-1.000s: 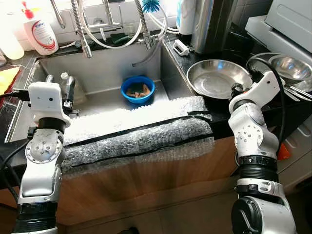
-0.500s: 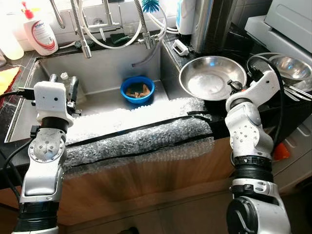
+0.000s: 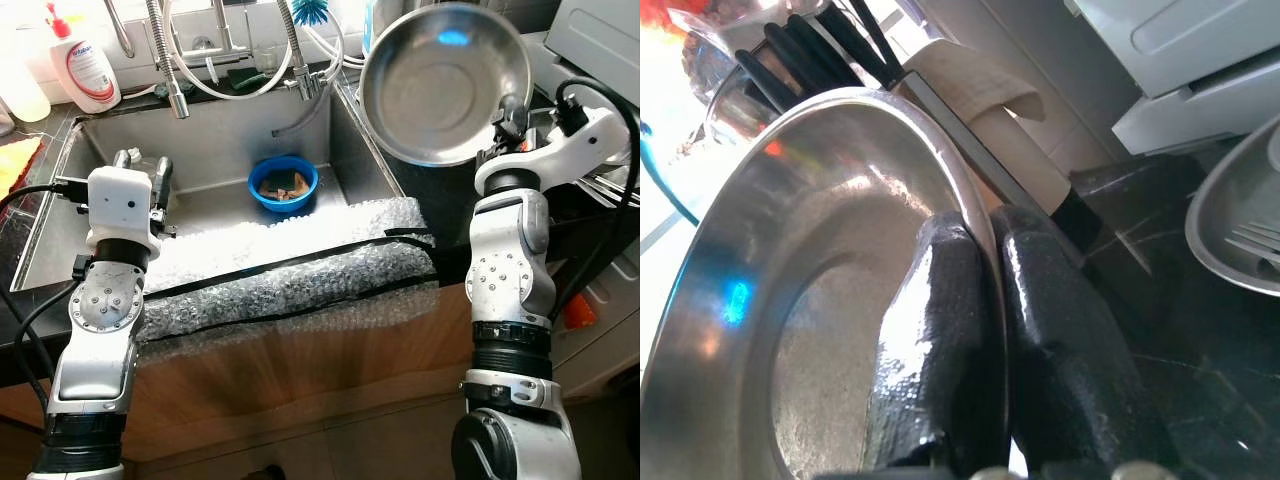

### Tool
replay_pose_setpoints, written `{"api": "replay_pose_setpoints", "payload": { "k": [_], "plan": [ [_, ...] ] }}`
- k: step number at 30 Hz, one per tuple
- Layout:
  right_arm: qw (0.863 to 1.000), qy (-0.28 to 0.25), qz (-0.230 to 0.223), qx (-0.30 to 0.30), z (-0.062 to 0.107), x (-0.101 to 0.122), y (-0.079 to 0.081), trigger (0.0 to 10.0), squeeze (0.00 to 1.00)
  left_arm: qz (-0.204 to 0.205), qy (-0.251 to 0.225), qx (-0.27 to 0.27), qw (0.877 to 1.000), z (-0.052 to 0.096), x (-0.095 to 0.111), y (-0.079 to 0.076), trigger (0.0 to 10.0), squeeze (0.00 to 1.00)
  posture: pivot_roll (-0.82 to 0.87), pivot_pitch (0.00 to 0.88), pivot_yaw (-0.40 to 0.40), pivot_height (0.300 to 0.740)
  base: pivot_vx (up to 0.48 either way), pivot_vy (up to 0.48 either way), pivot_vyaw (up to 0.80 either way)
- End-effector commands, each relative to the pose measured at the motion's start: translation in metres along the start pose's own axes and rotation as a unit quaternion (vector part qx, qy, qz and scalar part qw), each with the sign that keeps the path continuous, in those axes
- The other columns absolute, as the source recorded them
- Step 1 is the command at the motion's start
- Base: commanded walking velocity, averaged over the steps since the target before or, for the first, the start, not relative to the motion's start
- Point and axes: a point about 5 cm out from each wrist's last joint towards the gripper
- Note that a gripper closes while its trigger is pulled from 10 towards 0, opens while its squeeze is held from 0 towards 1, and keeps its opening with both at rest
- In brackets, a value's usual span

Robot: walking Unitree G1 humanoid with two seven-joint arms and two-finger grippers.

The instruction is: Kitchen organization

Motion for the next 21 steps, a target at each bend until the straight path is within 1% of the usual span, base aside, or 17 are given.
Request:
{"api": "replay_pose_setpoints", "payload": {
  "k": [1, 2, 3, 5, 6, 8, 9, 10, 11, 12, 13, 14, 15, 16, 18, 20, 21],
  "plan": [
    [0.999, -0.03, -0.009, 0.032, 0.003, 0.01, 0.009, 10.0, 0.0, -0.004, -0.022, 0.003, 1.0, -0.004, 0.01, 0.001, 10.0, 0.0, -0.06, 0.099, 0.062, 0.74, 0.0, 0.0, 0.0],
    [0.998, -0.036, -0.011, 0.041, 0.004, 0.011, 0.01, 10.0, 0.0, 0.005, -0.023, 0.004, 1.0, -0.005, 0.012, 0.001, 10.0, 0.0, -0.06, 0.099, 0.062, 0.74, 0.0, 0.0, 0.0],
    [0.997, -0.036, -0.016, 0.072, 0.007, 0.011, 0.013, 10.0, 0.0, 0.048, -0.022, 0.005, 0.999, -0.008, 0.015, 0.0, 10.0, 0.0, -0.06, 0.102, 0.061, 0.74, 0.0, 0.0, 0.0],
    [0.995, -0.037, -0.012, 0.095, 0.011, 0.01, 0.015, 10.0, 0.0, 0.117, -0.022, 0.006, 0.993, -0.012, 0.02, -0.001, 10.0, 0.0, -0.05, 0.104, 0.061, 0.74, 0.0, 0.0, 0.0],
    [0.995, -0.037, -0.012, 0.095, 0.011, 0.01, 0.015, 10.0, 0.0, 0.117, -0.022, 0.006, 0.993, -0.012, 0.02, -0.001, 10.0, 0.0, -0.05, 0.104, 0.061, 0.74, 0.0, 0.0, 0.0],
    [0.992, -0.029, 0.004, 0.124, 0.018, 0.006, 0.019, 10.0, 0.0, 0.187, -0.023, -0.019, 0.982, -0.016, 0.026, -0.005, 10.0, 0.0, -0.05, 0.106, 0.061, 0.74, 0.0, 0.0, 0.0],
    [0.991, -0.028, 0.007, 0.127, 0.019, 0.005, 0.02, 10.0, 0.0, 0.197, -0.021, -0.024, 0.98, -0.016, 0.027, -0.006, 10.0, 0.0, -0.05, 0.106, 0.061, 0.74, 0.0, 0.0, 0.0],
    [0.99, -0.022, 0.009, 0.136, 0.022, 0.003, 0.021, 10.0, 0.0, 0.215, -0.019, -0.061, 0.974, -0.016, 0.03, -0.014, 10.0, 0.0, -0.05, 0.106, 0.061, 0.74, 0.0, 0.0, 0.0],
    [0.99, -0.02, 0.008, 0.138, 0.024, 0.001, 0.021, 10.0, 0.0, 0.232, -0.019, -0.076, 0.97, -0.016, 0.031, -0.017, 10.0, 0.0, -0.05, 0.108, 0.062, 0.74, 0.0, 0.0, 0.0],
    [0.99, -0.02, 0.008, 0.138, 0.024, 0.001, 0.021, 10.0, 0.0, 0.232, -0.019, -0.076, 0.97, -0.016, 0.031, -0.017, 10.0, 0.0, -0.05, 0.108, 0.062, 0.74, 0.0, 0.0, 0.0],
    [0.99, -0.019, 0.008, 0.139, 0.025, 0.0, 0.022, 10.0, 0.0, 0.243, -0.019, -0.085, 0.966, -0.016, 0.032, -0.019, 10.0, 0.0, -0.05, 0.108, 0.062, 0.74, 0.0, 0.0, 0.0],
    [0.99, -0.011, 0.011, 0.143, 0.027, -0.004, 0.022, 10.0, 0.0, 0.279, -0.019, -0.104, 0.954, -0.016, 0.036, -0.025, 10.0, 0.0, -0.05, 0.11, 0.062, 0.74, 0.0, 0.0, 0.0],
    [0.989, -0.007, 0.012, 0.145, 0.029, -0.005, 0.022, 10.0, 0.0, 0.297, -0.019, -0.117, 0.947, -0.016, 0.038, -0.028, 10.0, 0.0, -0.05, 0.11, 0.062, 0.74, 0.0, 0.0, 0.0],
    [0.989, 0.0, 0.01, 0.147, 0.031, -0.008, 0.023, 10.0, 0.0, 0.325, -0.018, -0.135, 0.936, -0.016, 0.041, -0.033, 10.0, 0.0, -0.05, 0.11, 0.061, 0.74, 0.0, 0.0, 0.0],
    [0.988, 0.011, 0.008, 0.155, 0.034, -0.013, 0.026, 10.0, 0.0, 0.374, -0.02, -0.143, 0.916, -0.015, 0.046, -0.041, 10.0, 0.0, -0.05, 0.111, 0.062, 0.74, 0.0, 0.0, 0.0],
    [0.988, 0.018, 0.008, 0.155, 0.036, -0.015, 0.026, 10.0, 0.0, 0.38, -0.022, -0.142, 0.914, -0.015, 0.047, -0.042, 10.0, 0.0, -0.05, 0.112, 0.06, 0.74, 0.0, 0.0, 0.0],
    [0.987, 0.022, 0.007, 0.157, 0.036, -0.017, 0.027, 10.0, 0.0, 0.375, -0.024, -0.143, 0.916, -0.015, 0.048, -0.044, 10.0, 0.0, -0.05, 0.112, 0.06, 0.74, 0.0, 0.0, 0.0]
  ]
}}
Point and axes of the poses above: a point about 5 cm out from each wrist's last joint towards the gripper, its own z axis pointing back from the gripper into the wrist, its own x axis along the axis of the wrist's last joint, y = z × x, and after that the axes turned 4 degrees about z, right-handed
